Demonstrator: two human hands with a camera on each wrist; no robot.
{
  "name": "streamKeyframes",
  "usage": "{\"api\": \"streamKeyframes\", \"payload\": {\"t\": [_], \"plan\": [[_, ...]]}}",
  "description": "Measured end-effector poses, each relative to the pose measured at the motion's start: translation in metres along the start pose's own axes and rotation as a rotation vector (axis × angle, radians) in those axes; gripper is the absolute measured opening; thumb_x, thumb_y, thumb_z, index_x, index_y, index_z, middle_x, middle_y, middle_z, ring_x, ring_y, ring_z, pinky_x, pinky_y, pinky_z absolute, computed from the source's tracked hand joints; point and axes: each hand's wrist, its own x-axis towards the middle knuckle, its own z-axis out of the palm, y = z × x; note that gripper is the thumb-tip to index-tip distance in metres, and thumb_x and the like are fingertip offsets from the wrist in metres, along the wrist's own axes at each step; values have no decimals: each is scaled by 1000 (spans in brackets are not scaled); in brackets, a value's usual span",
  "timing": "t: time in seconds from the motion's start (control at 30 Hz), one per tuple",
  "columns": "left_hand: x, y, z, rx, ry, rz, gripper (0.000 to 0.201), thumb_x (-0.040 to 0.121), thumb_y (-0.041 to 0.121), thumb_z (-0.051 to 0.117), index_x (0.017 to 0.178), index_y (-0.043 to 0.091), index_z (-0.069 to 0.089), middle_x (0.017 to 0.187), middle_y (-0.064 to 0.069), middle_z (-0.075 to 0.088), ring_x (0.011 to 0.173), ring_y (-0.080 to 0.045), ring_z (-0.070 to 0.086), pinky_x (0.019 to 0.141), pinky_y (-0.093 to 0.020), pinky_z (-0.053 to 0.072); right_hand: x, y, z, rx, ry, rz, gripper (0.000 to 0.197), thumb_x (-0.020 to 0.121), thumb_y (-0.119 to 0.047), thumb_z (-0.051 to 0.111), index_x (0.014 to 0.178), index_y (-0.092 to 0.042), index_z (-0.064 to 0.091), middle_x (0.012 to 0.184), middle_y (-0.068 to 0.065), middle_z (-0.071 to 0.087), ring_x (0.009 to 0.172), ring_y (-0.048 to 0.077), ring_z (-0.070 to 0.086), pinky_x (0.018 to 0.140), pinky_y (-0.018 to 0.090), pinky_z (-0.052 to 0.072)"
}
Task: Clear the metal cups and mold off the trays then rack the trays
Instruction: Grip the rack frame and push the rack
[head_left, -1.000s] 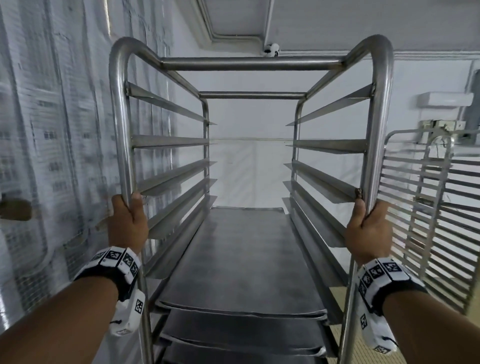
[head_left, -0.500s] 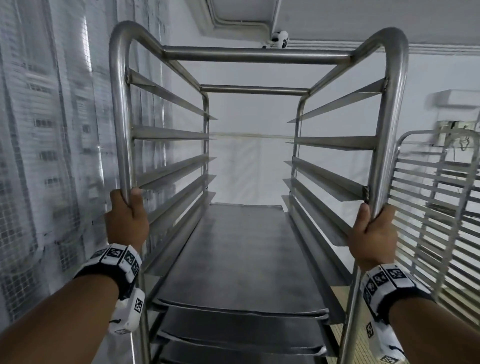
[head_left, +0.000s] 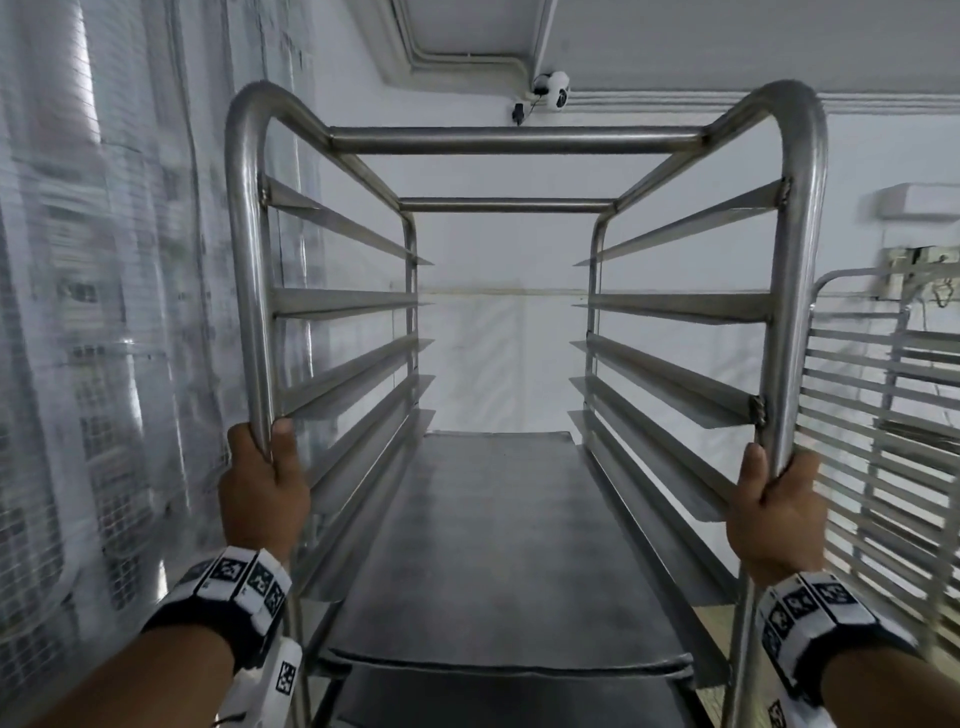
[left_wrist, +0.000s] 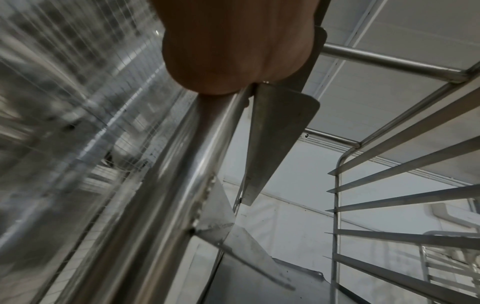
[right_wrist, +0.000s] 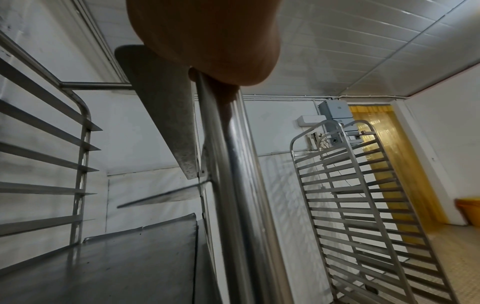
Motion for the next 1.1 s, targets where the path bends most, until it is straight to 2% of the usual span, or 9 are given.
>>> {"api": "streamKeyframes", "payload": {"t": [0.1, 0.17, 0.27, 0.43, 0.57, 0.7, 0.87, 1.0, 1.1], "plan": [[10, -9, 17, 1, -6, 4, 37, 106, 37, 39, 110, 2, 47, 64, 6, 43, 52, -12, 36, 50, -24, 23, 4, 0, 18, 7, 7, 14, 54, 92, -59, 30, 103, -6, 36, 63, 8, 44, 62, 34, 48, 61, 41, 39], [19, -19, 29, 11, -5, 24, 39, 105, 39, 39, 110, 1, 47, 63, 4, 44, 51, -19, 38, 51, -27, 25, 9, 2, 29, 24, 2, 18, 54, 92, -57, 31, 105, -5, 37, 61, 3, 39, 62, 31, 44, 62, 39, 36], [34, -37, 48, 8, 10, 46, 43, 105, 41, 39, 109, -1, 48, 72, -6, 54, 63, -25, 47, 61, -34, 34, 13, 6, 48, 15, -7, 21, 55, 92, -58, 31, 106, -5, 36, 67, 12, 45, 64, 33, 46, 63, 41, 38], [49, -50, 73, 20, 12, 47, 45, 105, 48, 37, 109, 4, 45, 79, -23, 62, 70, -44, 61, 60, -36, 36, 22, 15, 77, -83, 11, 21, 52, 92, -67, 26, 101, -16, 31, 76, 29, 57, 70, 48, 58, 65, 52, 49], [61, -61, 97, 16, 12, 29, 46, 104, 49, 36, 108, 3, 44, 77, -14, 57, 67, -35, 56, 61, -36, 37, 31, 18, 99, -87, -5, 34, 54, 92, -66, 26, 103, -13, 32, 69, 19, 49, 65, 42, 53, 66, 52, 48], [75, -72, 123, 16, 14, 41, 48, 106, 47, 35, 108, 0, 45, 68, -4, 52, 62, -28, 50, 56, -34, 35, 44, 25, 125, -24, -16, 27, 54, 93, -57, 30, 108, -5, 35, 69, 14, 45, 73, 52, 57, 64, 47, 40], [93, -89, 157, 42, 7, 23, 51, 105, 50, 32, 110, 1, 44, 74, -13, 56, 62, -27, 49, 60, -36, 36, 59, 33, 162, 4, 9, -32, 73, 92, -73, 21, 106, -3, 37, 61, -1, 35, 64, 41, 51, 61, 44, 40], [106, -102, 186, 47, 5, 16, 47, 105, 51, 32, 106, 5, 42, 74, -14, 54, 61, -28, 48, 60, -37, 36, 78, 45, 194, -57, -53, 32, 45, 103, -50, 35, 107, -5, 36, 67, 14, 45, 73, 50, 59, 61, 43, 37], [114, -109, 210, 57, 16, 28, 45, 105, 52, 32, 103, 8, 41, 74, -15, 54, 62, -29, 48, 60, -38, 37, 93, 54, 215, -53, -40, 10, 45, 99, -54, 31, 105, -9, 34, 68, 16, 49, 69, 49, 59, 60, 43, 40]]}}
